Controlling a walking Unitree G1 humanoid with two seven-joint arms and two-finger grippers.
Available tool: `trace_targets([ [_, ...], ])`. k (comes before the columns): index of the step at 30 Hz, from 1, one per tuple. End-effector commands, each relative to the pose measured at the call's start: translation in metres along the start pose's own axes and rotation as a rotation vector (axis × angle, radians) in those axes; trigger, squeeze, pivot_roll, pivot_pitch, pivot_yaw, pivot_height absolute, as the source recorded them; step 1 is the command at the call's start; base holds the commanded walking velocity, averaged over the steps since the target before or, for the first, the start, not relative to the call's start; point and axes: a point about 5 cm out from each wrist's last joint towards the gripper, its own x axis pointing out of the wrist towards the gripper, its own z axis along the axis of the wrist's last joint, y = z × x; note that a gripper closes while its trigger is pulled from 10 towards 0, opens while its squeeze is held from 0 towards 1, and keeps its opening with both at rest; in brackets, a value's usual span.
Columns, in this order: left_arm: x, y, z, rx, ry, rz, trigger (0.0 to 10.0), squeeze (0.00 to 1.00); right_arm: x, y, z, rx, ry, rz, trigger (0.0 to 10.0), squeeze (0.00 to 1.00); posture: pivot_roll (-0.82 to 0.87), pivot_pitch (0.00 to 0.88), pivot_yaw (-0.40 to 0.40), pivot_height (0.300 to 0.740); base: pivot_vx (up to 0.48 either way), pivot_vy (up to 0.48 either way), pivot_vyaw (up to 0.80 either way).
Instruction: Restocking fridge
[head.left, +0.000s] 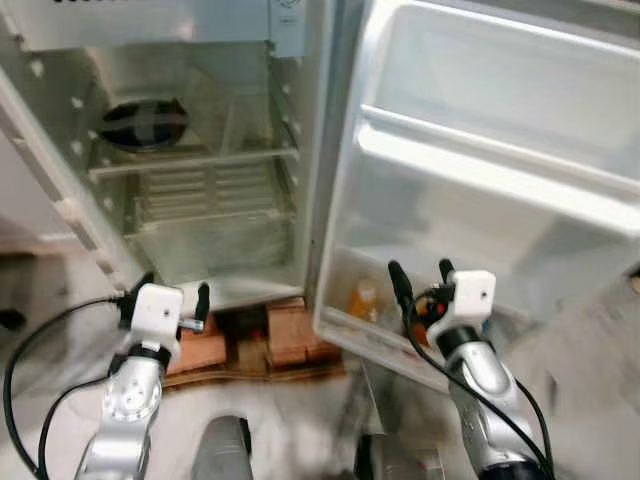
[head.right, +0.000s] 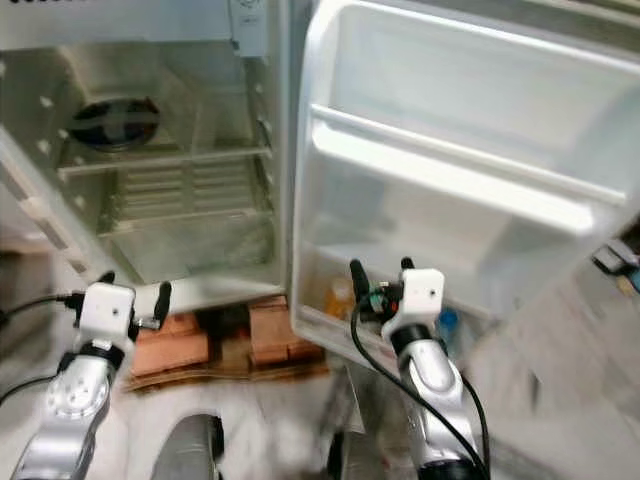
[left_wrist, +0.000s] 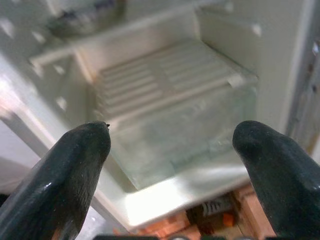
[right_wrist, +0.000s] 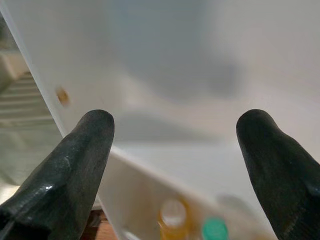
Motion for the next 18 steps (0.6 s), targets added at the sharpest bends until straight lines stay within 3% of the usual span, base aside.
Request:
trace_targets([
  [1, -0.001, -0.003, -0.003, 0.003, 0.008, -0.010, 10.0, 0.00, -0.003, -0.003, 0.000, 0.007, 0.015, -0.004, 10.0, 0.00, 0.08, 0.000, -0.071, 0.740, 0.000, 0.000, 0.00],
  [5, -0.001, -0.004, -0.003, 0.005, 0.008, -0.013, 10.0, 0.00, -0.003, -0.003, -0.004, 0.009, 0.032, -0.005, 10.0, 0.00, 0.08, 0.000, -0.069, 0.740, 0.000, 0.000, 0.00],
  [18, -0.002, -0.008, -0.005, 0.003, 0.010, -0.020, 10.0, 0.00, -0.005, -0.004, -0.011, 0.036, 0.101, 0.000, 10.0, 0.00, 0.08, 0.000, -0.074, 0.740, -0.269, 0.000, 0.00],
])
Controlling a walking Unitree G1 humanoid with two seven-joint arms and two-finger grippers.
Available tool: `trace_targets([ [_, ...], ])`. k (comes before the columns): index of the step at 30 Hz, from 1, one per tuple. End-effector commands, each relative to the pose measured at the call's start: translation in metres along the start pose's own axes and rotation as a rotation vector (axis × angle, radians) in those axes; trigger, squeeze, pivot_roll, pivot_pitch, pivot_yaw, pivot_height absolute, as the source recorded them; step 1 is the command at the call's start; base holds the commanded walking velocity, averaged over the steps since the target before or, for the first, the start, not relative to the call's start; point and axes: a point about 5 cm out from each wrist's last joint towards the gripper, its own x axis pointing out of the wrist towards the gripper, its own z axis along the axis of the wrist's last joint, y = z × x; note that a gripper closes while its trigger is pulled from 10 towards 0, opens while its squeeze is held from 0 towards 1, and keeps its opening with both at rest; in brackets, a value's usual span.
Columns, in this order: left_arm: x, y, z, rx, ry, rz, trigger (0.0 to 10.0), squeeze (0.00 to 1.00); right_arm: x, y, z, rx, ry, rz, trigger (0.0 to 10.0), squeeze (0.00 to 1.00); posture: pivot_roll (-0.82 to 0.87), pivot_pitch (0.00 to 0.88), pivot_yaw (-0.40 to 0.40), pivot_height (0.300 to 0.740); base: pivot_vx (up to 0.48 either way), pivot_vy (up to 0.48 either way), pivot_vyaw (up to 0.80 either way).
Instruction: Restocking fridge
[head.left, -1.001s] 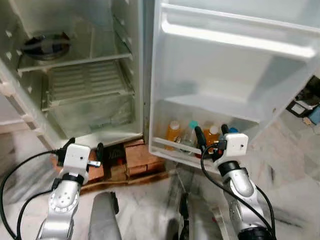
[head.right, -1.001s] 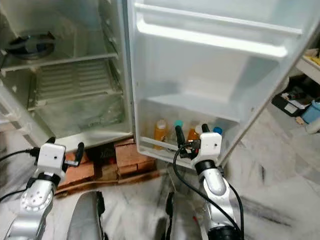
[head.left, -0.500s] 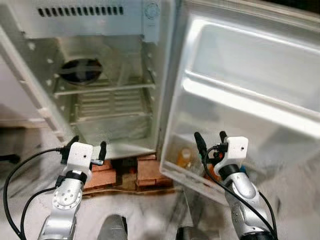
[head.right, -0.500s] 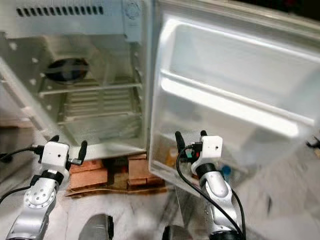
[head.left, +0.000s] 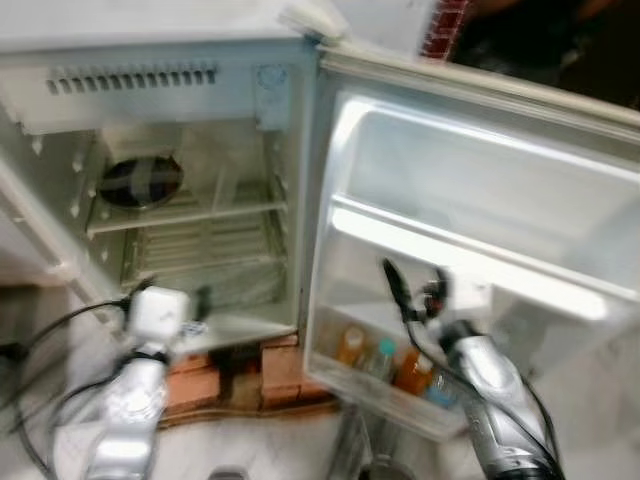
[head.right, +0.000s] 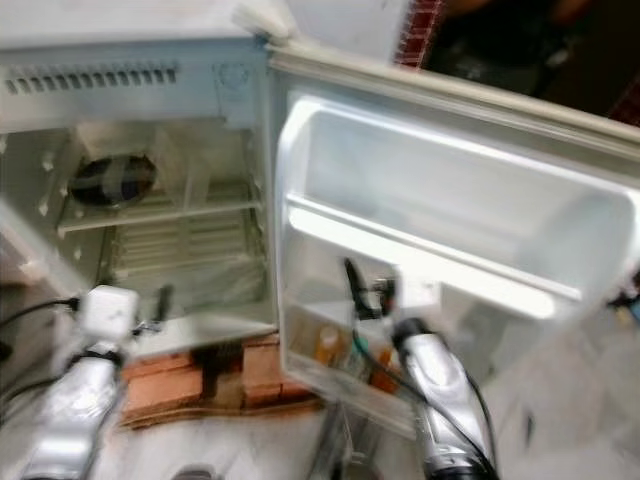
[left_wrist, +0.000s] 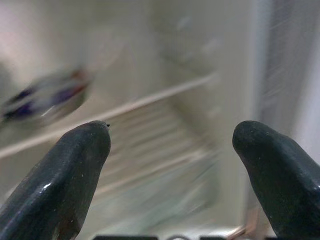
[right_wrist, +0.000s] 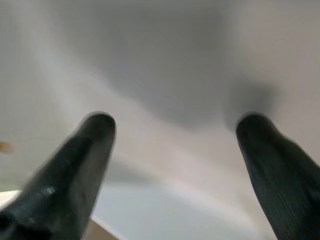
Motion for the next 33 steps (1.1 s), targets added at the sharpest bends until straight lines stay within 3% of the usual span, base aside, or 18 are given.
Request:
trace_targets([
  [1, -0.012, 0.016, -0.016, 0.029, 0.073, 0.043, 10.0, 0.00, 0.004, 0.007, 0.000, 0.028, 0.005, 0.022, 10.0, 0.00, 0.08, 0.000, -0.074, 0.740, -0.281, 0.000, 0.00],
  [17, -0.010, 0.014, -0.016, 0.034, 0.067, 0.035, 10.0, 0.00, 0.004, 0.018, -0.008, 0.076, 0.092, 0.133, 10.0, 0.00, 0.07, 0.000, -0.066, 0.740, -0.295, 0.000, 0.00],
  [27, -0.012, 0.022, -0.009, 0.017, 0.023, 0.001, 10.0, 0.00, 0.018, 0.007, 0.023, 0.029, -0.065, 0.020, 10.0, 0.00, 0.06, 0.000, -0.050, 0.740, 0.000, 0.000, 0.00],
  [33, -0.011, 0.022, -0.010, 0.022, 0.021, -0.028, 10.0, 0.00, 0.020, 0.010, 0.027, 0.032, -0.091, 0.020, 10.0, 0.00, 0.06, 0.000, -0.047, 0.740, 0.296, -0.141, 0.00],
])
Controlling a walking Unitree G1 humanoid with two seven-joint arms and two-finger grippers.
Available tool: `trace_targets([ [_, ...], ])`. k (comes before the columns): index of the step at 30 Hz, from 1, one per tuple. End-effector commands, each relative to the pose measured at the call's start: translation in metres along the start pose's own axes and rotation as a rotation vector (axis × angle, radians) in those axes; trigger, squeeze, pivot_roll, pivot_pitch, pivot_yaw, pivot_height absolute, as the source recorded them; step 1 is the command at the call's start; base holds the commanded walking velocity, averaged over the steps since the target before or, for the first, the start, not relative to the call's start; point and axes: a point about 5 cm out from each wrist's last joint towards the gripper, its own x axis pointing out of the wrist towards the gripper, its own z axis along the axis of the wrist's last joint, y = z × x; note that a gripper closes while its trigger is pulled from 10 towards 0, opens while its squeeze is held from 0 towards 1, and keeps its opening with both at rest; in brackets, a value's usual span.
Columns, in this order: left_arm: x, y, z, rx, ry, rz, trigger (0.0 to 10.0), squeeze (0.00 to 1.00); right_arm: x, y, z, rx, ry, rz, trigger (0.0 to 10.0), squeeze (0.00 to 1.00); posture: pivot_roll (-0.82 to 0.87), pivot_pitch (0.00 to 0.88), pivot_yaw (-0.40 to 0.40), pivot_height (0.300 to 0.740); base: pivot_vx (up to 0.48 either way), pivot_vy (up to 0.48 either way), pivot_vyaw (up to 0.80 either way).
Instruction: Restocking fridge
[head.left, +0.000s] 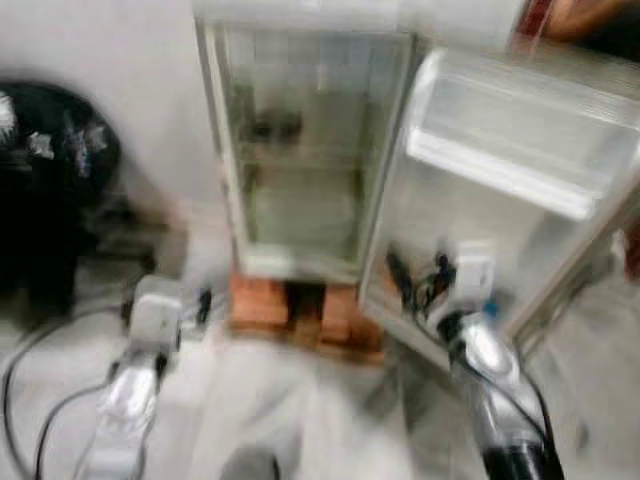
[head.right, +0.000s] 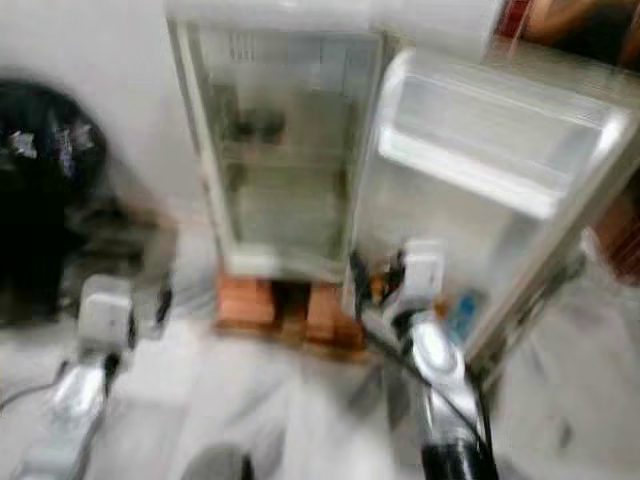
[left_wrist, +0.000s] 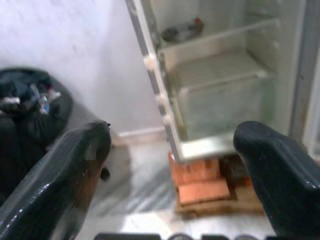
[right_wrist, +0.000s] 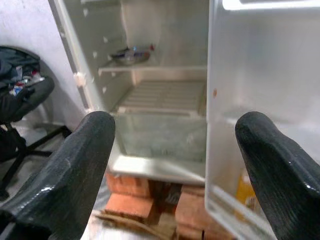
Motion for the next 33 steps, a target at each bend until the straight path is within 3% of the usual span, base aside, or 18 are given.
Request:
trace_targets([
  [1, 0.009, 0.003, 0.013, 0.010, -0.053, -0.007, 10.0, 0.00, 0.005, 0.000, 0.009, -0.003, -0.032, -0.008, 10.0, 0.00, 0.06, 0.000, -0.047, 0.740, 0.375, -0.296, 0.00],
  [9, 0.009, 0.005, 0.011, 0.001, -0.042, -0.014, 10.0, 0.00, 0.007, 0.000, 0.008, -0.028, -0.040, -0.034, 10.0, 0.00, 0.06, 0.000, -0.048, 0.740, 0.378, -0.293, 0.00],
  [13, 0.009, 0.000, 0.011, 0.003, -0.044, -0.024, 10.0, 0.00, 0.005, 0.008, 0.004, 0.036, -0.030, 0.104, 10.0, 0.00, 0.06, 0.000, -0.049, 0.740, 0.327, -0.341, 0.00],
  [14, 0.009, -0.001, 0.011, 0.007, -0.044, -0.029, 10.0, 0.00, 0.003, 0.013, 0.000, 0.060, -0.002, 0.188, 10.0, 0.00, 0.06, 0.000, -0.049, 0.740, 0.000, -0.431, 0.00],
  [16, 0.009, -0.001, 0.011, 0.008, -0.044, -0.031, 10.0, 0.00, 0.003, 0.015, -0.001, 0.063, 0.012, 0.221, 10.0, 0.00, 0.06, 0.000, -0.049, 0.740, 0.000, -0.441, 0.00],
  [18, 0.008, -0.004, 0.010, 0.008, -0.043, -0.043, 10.0, 0.00, -0.003, 0.021, -0.007, 0.062, 0.080, 0.378, 10.0, 0.00, 0.06, 0.000, -0.050, 0.740, 0.000, -0.450, 0.00],
  [22, 0.008, -0.004, 0.010, 0.010, -0.042, -0.047, 10.0, 0.00, -0.008, 0.024, -0.010, 0.058, 0.119, 0.484, 10.0, 0.00, 0.06, 0.000, -0.051, 0.740, 0.000, -0.459, 0.00],
  [28, 0.007, -0.008, 0.008, 0.024, -0.035, -0.057, 10.0, 0.00, -0.008, 0.022, -0.011, 0.085, 0.137, 0.537, 10.0, 0.00, 0.07, 0.000, -0.053, 0.740, 0.000, -0.475, 0.00],
  [33, 0.003, -0.012, 0.005, 0.034, -0.020, -0.079, 10.0, 0.00, -0.016, 0.018, -0.013, 0.087, 0.223, 0.697, 10.0, 0.00, 0.08, 0.000, -0.052, 0.740, 0.000, -0.480, 0.00],
])
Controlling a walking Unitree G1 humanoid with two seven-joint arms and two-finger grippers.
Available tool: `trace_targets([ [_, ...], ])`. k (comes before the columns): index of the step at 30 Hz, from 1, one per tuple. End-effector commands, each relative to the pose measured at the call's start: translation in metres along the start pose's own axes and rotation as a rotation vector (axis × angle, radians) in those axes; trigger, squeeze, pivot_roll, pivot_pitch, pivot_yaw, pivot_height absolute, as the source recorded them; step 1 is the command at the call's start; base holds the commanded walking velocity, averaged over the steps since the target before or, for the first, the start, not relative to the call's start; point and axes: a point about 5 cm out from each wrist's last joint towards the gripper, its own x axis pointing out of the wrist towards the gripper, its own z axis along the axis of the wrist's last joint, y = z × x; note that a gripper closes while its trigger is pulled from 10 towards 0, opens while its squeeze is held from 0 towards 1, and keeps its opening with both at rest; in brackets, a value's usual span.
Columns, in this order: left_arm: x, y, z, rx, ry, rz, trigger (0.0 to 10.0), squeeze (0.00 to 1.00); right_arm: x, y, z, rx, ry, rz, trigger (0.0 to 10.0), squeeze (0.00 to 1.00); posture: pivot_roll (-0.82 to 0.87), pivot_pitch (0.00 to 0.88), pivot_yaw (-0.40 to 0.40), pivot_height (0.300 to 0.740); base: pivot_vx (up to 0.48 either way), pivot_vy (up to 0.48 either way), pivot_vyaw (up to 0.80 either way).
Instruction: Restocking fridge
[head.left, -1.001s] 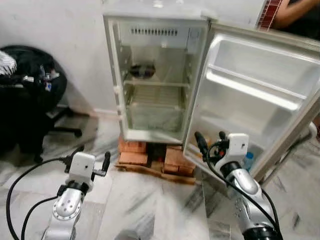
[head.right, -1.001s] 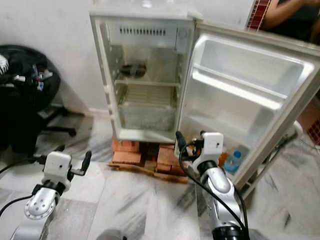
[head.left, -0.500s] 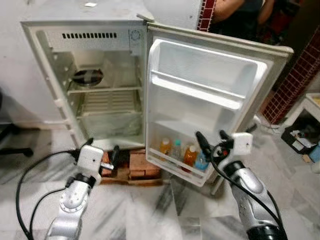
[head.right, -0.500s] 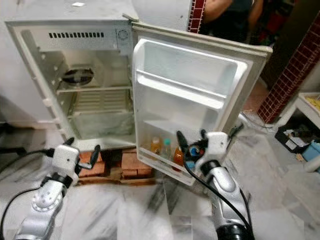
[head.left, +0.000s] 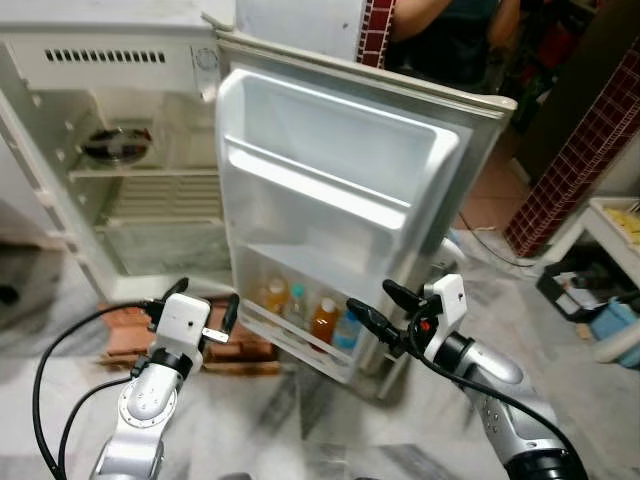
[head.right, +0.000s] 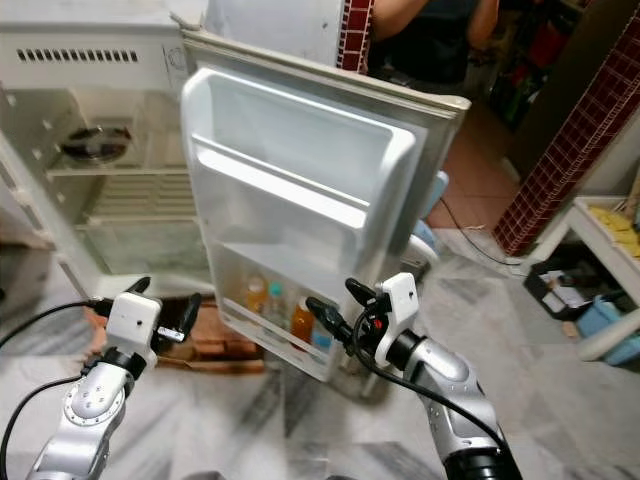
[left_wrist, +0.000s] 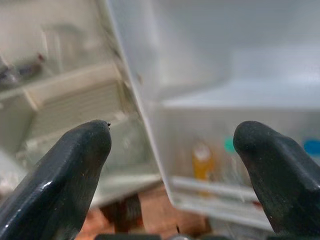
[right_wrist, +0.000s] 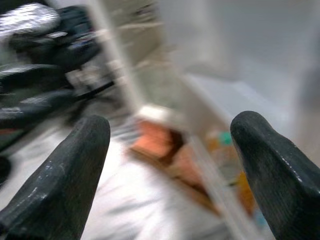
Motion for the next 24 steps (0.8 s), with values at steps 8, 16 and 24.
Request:
trace_targets([
  [8, 0.004, 0.004, 0.004, -0.001, -0.006, 0.048, 10.0, 0.00, 0.000, -0.042, 0.037, -0.318, -0.090, -0.329, 10.0, 0.00, 0.08, 0.000, -0.053, 0.740, 0.000, -0.300, 0.27],
  [16, 0.002, 0.010, 0.003, -0.004, 0.000, 0.073, 10.0, 0.00, 0.005, -0.050, 0.064, -0.293, -0.255, -0.626, 10.0, 0.00, 0.09, 0.000, -0.047, 0.740, 0.000, 0.000, 0.77],
  [24, 0.003, 0.001, -0.006, -0.020, 0.060, 0.057, 10.0, 0.00, 0.019, -0.058, 0.079, -0.277, -0.299, -0.743, 10.0, 0.00, 0.08, 0.000, -0.050, 0.740, 0.000, 0.000, 0.73],
])
